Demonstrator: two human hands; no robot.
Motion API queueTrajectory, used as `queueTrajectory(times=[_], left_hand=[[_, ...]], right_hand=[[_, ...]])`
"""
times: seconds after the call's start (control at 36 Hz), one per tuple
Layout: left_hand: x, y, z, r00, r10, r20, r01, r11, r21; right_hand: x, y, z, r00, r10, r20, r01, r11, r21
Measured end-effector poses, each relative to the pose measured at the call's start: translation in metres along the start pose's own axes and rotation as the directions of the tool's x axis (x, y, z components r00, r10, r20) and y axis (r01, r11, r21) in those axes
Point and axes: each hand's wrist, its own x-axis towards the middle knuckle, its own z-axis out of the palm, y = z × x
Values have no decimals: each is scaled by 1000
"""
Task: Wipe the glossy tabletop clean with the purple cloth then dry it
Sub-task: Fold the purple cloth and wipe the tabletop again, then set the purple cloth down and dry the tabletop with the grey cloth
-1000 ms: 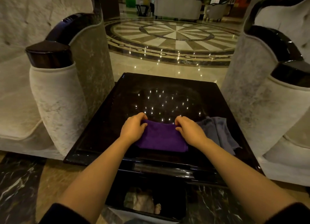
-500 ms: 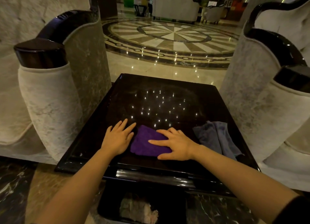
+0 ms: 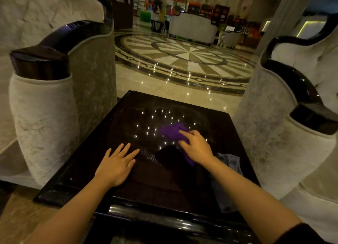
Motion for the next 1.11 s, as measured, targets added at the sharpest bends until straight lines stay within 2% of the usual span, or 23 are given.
queueTrajectory(times=[0.17,0.33,0.39,0.44,0.5,0.64,0.78,0.89,0.97,1.11], left_hand=[[1,1,1,1000,-17,-5,17,1000,-5],[0,1,0,1000,-25,-15,25,1000,1],[1,1,0,999,-25,-24,24,1000,-5],[1,1,1,1000,-17,-25,16,1000,-10],[1,0,1,1000,-15,-27,15,1000,-12],[0,2,0,1000,-21,-22,21,1000,-9],[1,1,-1,1000,-26,-13,26,1000,-4],[1,1,-1,1000,-24,-11,24,1000,-2],[0,2,-1,1000,-28,-10,28,1000,-9],[-2,4,-4,999,-32,7,32,999,6]], right_hand=[[33,37,-26,971,218,-95,-229,966,-121],[48,85,-31,876,444,-186,-465,880,-92],[48,101,-26,838,521,-163,-538,838,-88],[46,114,-19,808,587,-46,-589,803,-97],[44,122,-15,802,595,54,-586,801,-125],[38,124,-26,810,570,135,-546,818,-182],[28,115,-30,867,482,129,-463,873,-152],[11,112,-31,922,368,121,-340,918,-204],[-9,107,-31,940,332,81,-314,932,-181],[-46,106,-23,939,308,150,-267,933,-243]])
